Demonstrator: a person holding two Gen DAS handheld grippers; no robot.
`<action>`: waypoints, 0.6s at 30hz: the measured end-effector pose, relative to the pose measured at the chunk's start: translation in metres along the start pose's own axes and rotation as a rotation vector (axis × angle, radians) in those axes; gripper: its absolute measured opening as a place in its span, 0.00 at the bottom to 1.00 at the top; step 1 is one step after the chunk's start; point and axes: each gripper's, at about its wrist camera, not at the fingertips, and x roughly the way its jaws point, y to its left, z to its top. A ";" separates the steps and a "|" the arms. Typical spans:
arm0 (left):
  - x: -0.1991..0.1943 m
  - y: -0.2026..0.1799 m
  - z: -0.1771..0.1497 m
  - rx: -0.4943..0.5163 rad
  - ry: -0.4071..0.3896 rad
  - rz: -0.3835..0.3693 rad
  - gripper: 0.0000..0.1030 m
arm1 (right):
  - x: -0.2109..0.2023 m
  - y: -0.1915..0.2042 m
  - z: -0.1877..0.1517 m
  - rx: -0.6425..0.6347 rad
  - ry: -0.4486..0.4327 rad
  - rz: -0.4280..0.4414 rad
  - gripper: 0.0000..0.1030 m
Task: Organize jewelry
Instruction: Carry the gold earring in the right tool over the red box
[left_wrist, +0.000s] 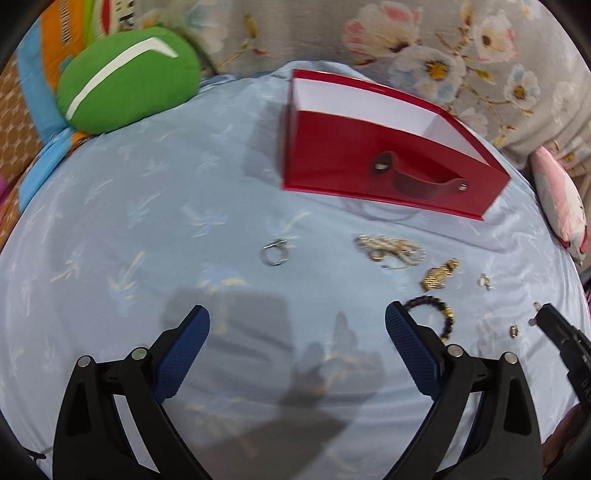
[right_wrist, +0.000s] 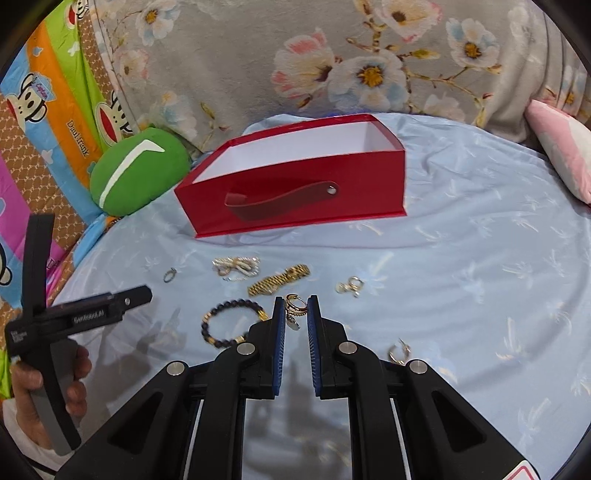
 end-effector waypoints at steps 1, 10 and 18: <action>0.002 -0.010 0.001 0.021 0.000 -0.006 0.91 | -0.001 -0.003 -0.002 -0.001 0.003 -0.009 0.11; 0.015 -0.080 0.010 0.134 0.005 -0.085 0.88 | -0.008 -0.027 -0.014 0.040 0.017 -0.042 0.11; 0.045 -0.164 0.011 0.304 0.035 -0.139 0.77 | -0.026 -0.054 -0.018 0.107 0.022 -0.102 0.11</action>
